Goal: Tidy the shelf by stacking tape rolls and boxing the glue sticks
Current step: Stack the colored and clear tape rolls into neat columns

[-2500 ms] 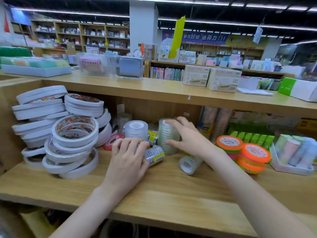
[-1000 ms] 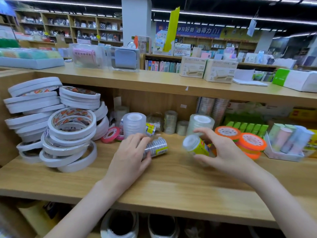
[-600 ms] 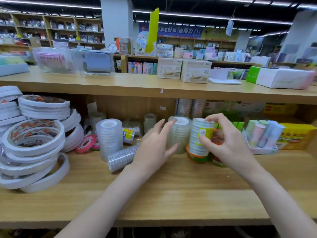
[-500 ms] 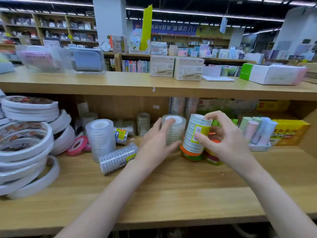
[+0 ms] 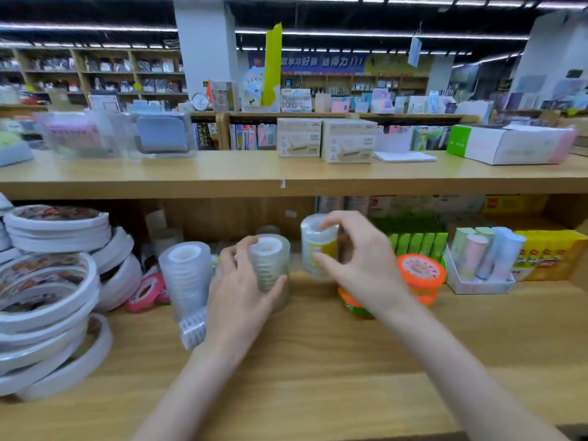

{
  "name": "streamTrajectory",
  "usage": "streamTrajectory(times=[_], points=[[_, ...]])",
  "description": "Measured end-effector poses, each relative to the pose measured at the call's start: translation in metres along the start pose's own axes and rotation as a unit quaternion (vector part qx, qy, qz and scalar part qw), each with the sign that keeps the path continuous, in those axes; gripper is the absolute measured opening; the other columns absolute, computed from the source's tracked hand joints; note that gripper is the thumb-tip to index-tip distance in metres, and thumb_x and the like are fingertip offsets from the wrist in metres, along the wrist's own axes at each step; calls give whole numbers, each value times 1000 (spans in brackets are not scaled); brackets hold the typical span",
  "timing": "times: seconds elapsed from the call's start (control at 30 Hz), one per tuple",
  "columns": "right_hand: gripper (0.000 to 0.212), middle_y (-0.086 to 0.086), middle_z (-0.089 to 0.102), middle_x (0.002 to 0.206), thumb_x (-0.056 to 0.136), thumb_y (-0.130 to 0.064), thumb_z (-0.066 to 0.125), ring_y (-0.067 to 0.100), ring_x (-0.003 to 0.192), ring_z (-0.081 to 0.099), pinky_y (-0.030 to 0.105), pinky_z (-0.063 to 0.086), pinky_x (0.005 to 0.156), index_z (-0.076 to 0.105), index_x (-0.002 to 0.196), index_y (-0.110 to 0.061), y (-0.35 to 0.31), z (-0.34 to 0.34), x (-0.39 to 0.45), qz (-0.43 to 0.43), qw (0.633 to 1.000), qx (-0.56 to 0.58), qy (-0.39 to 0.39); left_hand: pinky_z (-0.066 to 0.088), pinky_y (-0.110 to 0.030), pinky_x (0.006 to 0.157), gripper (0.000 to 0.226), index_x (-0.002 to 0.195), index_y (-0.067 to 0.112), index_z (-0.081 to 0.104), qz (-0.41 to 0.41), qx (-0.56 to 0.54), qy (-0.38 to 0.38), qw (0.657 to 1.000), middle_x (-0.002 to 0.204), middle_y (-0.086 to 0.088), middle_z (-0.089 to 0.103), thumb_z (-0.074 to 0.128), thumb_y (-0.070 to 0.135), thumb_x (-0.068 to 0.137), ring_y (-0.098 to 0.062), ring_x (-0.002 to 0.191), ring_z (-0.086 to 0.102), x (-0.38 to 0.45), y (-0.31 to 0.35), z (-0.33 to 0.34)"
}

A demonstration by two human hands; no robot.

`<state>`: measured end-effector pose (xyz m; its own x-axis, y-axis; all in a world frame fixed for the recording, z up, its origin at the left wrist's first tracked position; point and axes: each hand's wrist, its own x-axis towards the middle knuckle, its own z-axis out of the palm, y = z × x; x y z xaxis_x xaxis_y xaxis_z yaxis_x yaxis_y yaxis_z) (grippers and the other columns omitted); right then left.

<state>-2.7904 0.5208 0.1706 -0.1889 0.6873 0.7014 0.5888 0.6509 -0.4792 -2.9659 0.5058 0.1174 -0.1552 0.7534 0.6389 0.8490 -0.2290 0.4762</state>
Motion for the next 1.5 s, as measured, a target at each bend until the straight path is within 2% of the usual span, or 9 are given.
streamTrajectory(times=[0.17, 0.3, 0.37, 0.47, 0.63, 0.73, 0.87, 0.97, 1.5], points=[[33, 2, 49, 120, 83, -11, 62, 22, 106, 45, 34, 44, 88, 53, 114, -16, 0, 59, 12, 60, 994, -79, 39, 47, -37, 85, 63, 132, 8, 38, -3, 36, 9, 999, 127, -11, 47, 63, 36, 80, -29, 112, 52, 2, -7, -4], [48, 14, 38, 127, 81, -5, 63, 31, 111, 44, 38, 52, 74, 43, 124, -11, 5, 80, 20, 54, 984, -164, 38, 52, -35, 74, 61, 125, 4, 44, 20, 69, 22, 997, 123, -12, 54, 62, 36, 77, -31, 105, 59, 1, -8, -3], [54, 15, 32, 124, 76, 3, 66, 33, 101, 52, 37, 53, 64, 41, 121, -12, 12, 85, 21, 36, 983, -173, 52, 53, -34, 71, 60, 124, 4, 44, 26, 82, 29, 996, 120, -13, 56, 61, 37, 77, -30, 103, 60, 1, -8, -3], [42, 12, 34, 123, 82, 4, 58, 26, 88, 55, 35, 50, 62, 44, 118, -14, 18, 84, 21, 36, 988, -150, 23, 54, -33, 67, 58, 122, 5, 43, 35, 99, 28, 994, 117, -16, 57, 60, 37, 78, -31, 100, 61, 0, -10, -2], [14, 17, 39, 123, 86, -1, 49, 34, 107, 48, 39, 48, 78, 56, 98, -2, 20, 82, 10, 61, 979, -183, -70, 54, -34, 63, 57, 121, 3, 47, 34, 108, 21, 993, 115, -18, 57, 60, 38, 78, -33, 96, 62, 0, -12, -1], [10, 13, 39, 117, 89, -5, 47, 33, 90, 55, 40, 48, 74, 55, 95, -4, 17, 81, 8, 85, 979, -170, -75, 53, -33, 58, 57, 121, 3, 48, 30, 107, 16, 994, 115, -17, 57, 61, 38, 77, -32, 93, 63, 0, -11, -2], [25, 11, 44, 116, 92, -11, 45, 30, 96, 56, 36, 46, 79, 53, 114, -6, 12, 76, 6, 97, 979, -158, -82, 52, -34, 57, 57, 121, 2, 49, 33, 108, 18, 993, 114, -17, 57, 61, 37, 77, -32, 92, 63, 0, -11, -3], [44, 10, 48, 114, 92, -12, 43, 30, 98, 54, 37, 45, 77, 36, 135, -18, 7, 71, 9, 86, 979, -158, -95, 52, -34, 55, 57, 120, 2, 50, 31, 110, 17, 993, 113, -18, 57, 61, 37, 77, -32, 91, 63, 1, -11, -3], [70, 8, 47, 124, 90, -11, 44, 26, 118, 35, 43, 42, 92, 7, 147, -29, 11, 77, 0, 97, 971, -155, -156, 51, -34, 58, 58, 123, 3, 49, 20, 110, 8, 994, 116, -18, 56, 57, 40, 78, -32, 96, 61, 0, -10, -3]])
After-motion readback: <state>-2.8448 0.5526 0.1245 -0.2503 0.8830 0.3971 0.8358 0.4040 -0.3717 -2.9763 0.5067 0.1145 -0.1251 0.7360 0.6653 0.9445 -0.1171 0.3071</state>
